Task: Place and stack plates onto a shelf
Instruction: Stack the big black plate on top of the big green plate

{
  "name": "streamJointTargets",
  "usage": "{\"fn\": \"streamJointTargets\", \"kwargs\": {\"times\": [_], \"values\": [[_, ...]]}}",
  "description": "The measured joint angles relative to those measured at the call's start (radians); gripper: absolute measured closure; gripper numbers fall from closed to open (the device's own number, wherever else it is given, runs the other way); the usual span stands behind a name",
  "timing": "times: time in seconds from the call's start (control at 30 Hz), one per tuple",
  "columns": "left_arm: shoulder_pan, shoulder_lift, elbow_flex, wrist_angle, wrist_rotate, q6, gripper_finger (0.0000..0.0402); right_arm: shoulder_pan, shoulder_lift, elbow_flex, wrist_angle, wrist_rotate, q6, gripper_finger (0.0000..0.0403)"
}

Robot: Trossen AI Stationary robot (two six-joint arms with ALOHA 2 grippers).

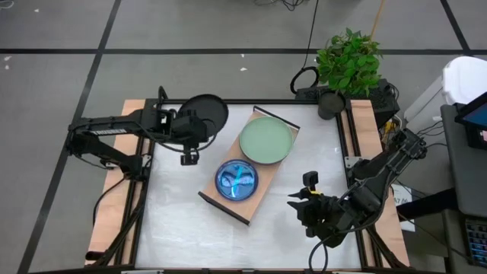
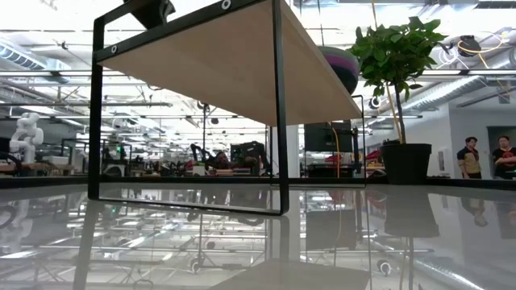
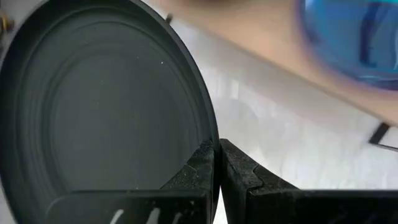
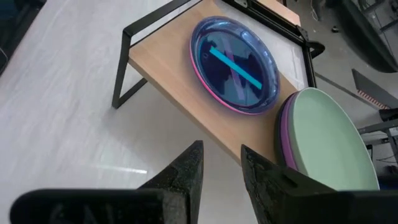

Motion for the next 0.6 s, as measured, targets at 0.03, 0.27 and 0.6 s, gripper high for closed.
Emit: {"fn": "streamJointTargets", "kwargs": {"times": [0.03,0.27,0.6], "values": [[-0.008,0.000,0.012,0.001,0.003,0.016,0.0391,0.000,0.000,0.000,0.000,0.000,0.000,0.0310],[-0.063,0.000,0.060,0.009,0.003,0.121,0.0391,0.000,0.000,0.000,0.000,0.001,-0.001,0.0310],[-0.099,0.059,0.111,0.070,0.003,0.247,0.0391,0.000,0.000,0.000,-0.021,0.050,-0.001,0.0310]]}}
